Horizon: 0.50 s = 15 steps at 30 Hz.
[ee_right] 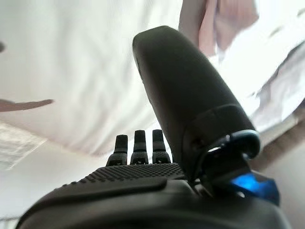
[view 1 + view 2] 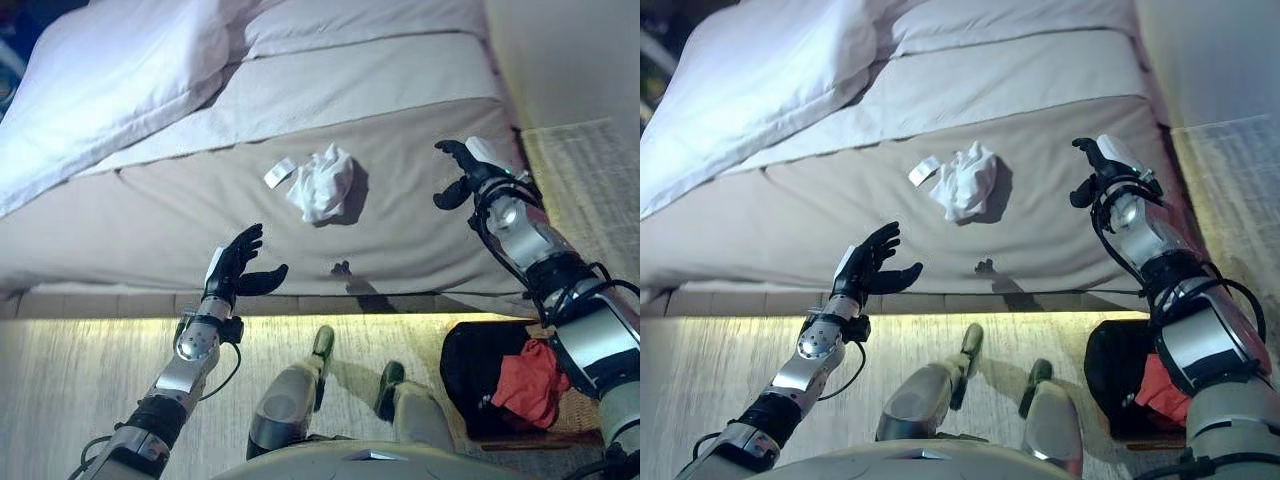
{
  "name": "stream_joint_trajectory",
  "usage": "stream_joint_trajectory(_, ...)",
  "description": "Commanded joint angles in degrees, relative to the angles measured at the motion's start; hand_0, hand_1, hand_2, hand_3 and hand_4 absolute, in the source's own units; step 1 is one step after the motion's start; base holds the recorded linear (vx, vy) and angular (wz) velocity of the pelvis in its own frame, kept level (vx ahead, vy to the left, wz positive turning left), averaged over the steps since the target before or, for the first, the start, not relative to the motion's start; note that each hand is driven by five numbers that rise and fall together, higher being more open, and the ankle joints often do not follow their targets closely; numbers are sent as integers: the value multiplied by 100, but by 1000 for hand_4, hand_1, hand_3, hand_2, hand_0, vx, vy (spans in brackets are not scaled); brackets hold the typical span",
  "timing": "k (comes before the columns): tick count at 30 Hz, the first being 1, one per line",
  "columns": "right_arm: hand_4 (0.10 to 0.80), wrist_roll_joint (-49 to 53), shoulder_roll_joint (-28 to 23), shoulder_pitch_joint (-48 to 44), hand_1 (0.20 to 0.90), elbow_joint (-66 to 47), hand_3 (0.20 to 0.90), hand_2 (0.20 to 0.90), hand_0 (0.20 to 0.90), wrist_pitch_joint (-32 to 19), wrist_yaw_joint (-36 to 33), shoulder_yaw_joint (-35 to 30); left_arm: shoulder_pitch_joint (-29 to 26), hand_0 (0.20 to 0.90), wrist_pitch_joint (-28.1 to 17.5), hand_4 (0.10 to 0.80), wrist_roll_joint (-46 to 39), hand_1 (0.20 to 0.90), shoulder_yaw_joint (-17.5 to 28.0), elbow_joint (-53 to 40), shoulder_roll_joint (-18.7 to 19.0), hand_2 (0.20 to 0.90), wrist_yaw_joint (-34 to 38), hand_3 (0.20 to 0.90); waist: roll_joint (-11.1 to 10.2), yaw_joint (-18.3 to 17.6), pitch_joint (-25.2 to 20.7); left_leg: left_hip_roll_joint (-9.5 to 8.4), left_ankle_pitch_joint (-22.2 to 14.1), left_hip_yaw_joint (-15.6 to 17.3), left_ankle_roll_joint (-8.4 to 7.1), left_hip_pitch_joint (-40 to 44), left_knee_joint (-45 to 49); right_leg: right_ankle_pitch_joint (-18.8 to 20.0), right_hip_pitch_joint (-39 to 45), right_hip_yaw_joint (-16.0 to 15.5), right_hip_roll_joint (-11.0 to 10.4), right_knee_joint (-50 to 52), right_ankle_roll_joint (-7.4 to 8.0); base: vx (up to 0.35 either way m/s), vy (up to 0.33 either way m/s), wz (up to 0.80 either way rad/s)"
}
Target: Pick up the clothes from the bed and place them into the basket
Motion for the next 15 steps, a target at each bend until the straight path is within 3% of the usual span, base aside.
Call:
stream_joint_trajectory(1,800,-108,-31,-1078,900,-251,900,900,900,195,-453,325,-77,900,-871,800,-661,900,213,-835,257,900,-25,900,-99,270,110,-370,-1022,-99,295,-632,1632,-11,-103,-341,239,349,-473,-66,-27,34)
stream_joint_trajectory(7,800,-173,-19,-1707,900,-214,900,900,900,641,-520,680,127,900,-1045,800,-777,900,199,-1242,235,900,-76,900,47,542,556,-598,-1121,-84,404,-1440,2227,-191,-930,-520,47,1228,-528,-85,20,26)
stream_joint_trajectory(8,800,-186,-4,-1760,900,-163,900,900,900,661,-521,736,160,900,-1041,800,-807,900,166,-1271,237,900,-27,900,33,578,556,-628,-1345,-53,426,-1498,2363,-357,-983,-463,41,1362,-495,32,31,23)
stream_joint_trajectory(15,800,-11,-7,-2140,900,116,900,900,900,725,-846,815,299,900,-1052,800,-900,900,36,-1473,340,900,24,900,118,749,556,-798,-1587,-25,555,-2342,3062,-479,-1736,-521,-52,1990,-512,-25,27,13)
